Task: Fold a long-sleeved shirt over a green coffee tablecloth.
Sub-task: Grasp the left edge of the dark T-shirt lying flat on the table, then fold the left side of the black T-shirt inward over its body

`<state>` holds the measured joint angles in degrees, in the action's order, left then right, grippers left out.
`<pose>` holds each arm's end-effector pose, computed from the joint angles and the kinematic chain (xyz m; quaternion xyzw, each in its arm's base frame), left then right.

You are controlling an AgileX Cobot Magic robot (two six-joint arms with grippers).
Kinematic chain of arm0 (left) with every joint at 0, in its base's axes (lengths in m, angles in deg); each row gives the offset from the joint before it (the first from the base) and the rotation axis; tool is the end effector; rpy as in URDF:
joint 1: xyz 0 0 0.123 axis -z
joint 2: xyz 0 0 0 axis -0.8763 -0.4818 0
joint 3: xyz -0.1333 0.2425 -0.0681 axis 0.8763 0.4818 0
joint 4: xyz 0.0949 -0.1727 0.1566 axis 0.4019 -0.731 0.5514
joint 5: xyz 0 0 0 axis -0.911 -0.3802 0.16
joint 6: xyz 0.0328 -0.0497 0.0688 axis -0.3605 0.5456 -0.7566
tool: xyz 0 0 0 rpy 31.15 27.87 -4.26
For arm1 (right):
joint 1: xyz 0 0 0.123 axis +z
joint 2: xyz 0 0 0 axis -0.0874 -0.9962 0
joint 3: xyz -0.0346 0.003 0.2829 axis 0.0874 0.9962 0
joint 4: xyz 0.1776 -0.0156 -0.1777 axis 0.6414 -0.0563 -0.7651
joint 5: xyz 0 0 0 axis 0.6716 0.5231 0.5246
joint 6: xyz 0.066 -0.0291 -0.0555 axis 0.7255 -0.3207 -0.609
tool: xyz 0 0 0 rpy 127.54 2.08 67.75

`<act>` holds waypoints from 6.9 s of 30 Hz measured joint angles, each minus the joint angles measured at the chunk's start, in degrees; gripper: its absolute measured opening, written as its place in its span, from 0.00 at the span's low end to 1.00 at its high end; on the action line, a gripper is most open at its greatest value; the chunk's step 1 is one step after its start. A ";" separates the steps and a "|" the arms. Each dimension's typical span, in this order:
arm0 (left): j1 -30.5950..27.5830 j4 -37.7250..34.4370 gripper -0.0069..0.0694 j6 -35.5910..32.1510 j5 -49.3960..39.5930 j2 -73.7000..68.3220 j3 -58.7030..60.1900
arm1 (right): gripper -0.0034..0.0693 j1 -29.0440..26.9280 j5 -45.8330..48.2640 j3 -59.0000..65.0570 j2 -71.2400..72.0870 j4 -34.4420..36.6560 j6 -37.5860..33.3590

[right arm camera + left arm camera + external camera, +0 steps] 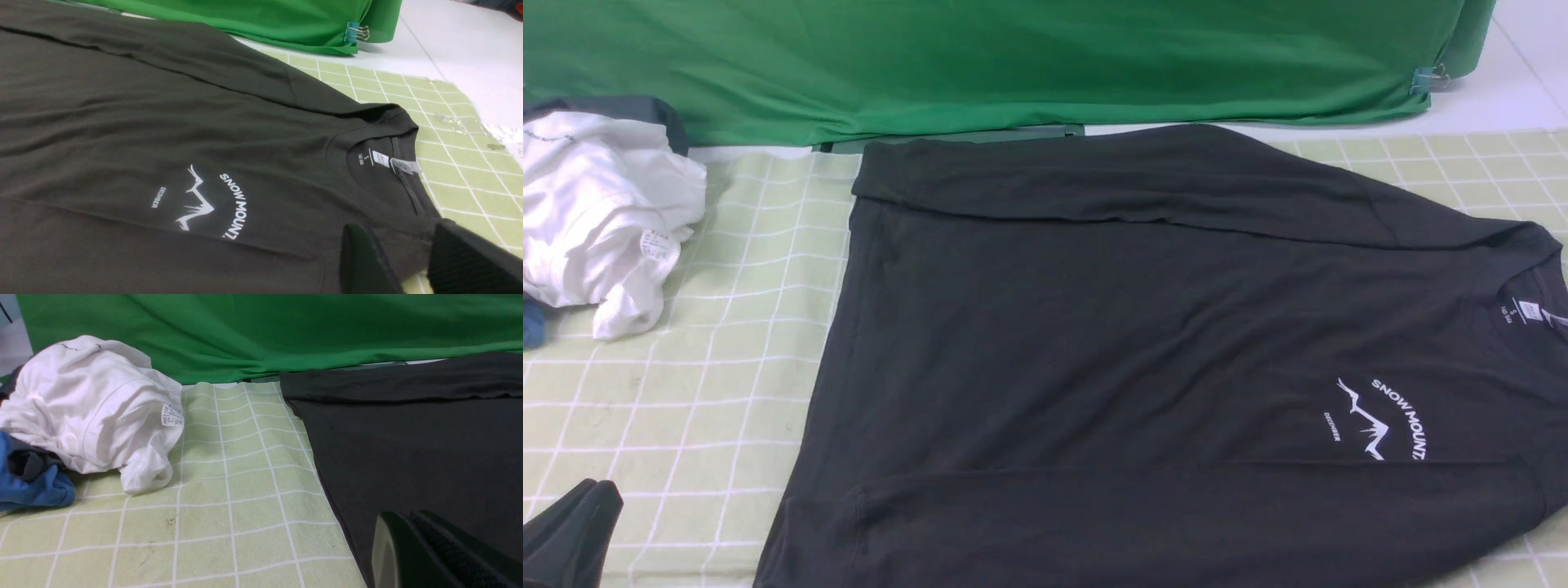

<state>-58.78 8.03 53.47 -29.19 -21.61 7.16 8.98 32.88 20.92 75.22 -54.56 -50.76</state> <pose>0.0557 -0.0035 0.1907 0.0338 0.7563 -0.0063 0.6534 0.0554 0.0038 0.1865 -0.0586 0.7648 -0.0046 0.6416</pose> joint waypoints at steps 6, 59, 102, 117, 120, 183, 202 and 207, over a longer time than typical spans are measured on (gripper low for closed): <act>0.00 0.00 0.11 0.00 0.00 0.00 0.00 | 0.38 0.00 0.00 0.00 0.00 0.00 0.00; 0.00 -31.03 0.11 25.04 9.46 0.00 0.00 | 0.38 0.00 -12.47 0.00 0.00 16.94 31.69; 0.00 -18.50 0.16 2.93 -36.96 -78.17 -39.59 | 0.07 0.00 41.99 -50.32 -58.12 18.62 -15.07; 0.00 -19.21 0.50 2.93 -23.25 -89.68 -39.59 | 0.11 0.00 41.01 -50.77 -58.60 18.73 -15.06; 0.00 -19.43 0.51 2.93 -23.14 -89.71 -39.59 | 0.12 0.00 40.83 -50.77 -58.60 18.75 -15.06; 0.00 -25.43 0.41 -0.02 -16.00 -80.31 -33.23 | 0.22 0.00 39.31 -50.77 -58.60 19.92 -14.84; 0.00 -27.50 0.15 -6.50 -14.97 -81.57 -33.26 | 0.24 0.00 38.70 -50.77 -58.60 19.94 -14.84; 0.00 -27.81 0.12 -7.47 -16.49 -81.57 -35.03 | 0.25 0.00 38.70 -50.77 -58.60 19.94 -14.84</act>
<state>-58.78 -19.78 46.00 -45.68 -103.19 -27.87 8.98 71.58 -29.84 16.62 -34.62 -65.61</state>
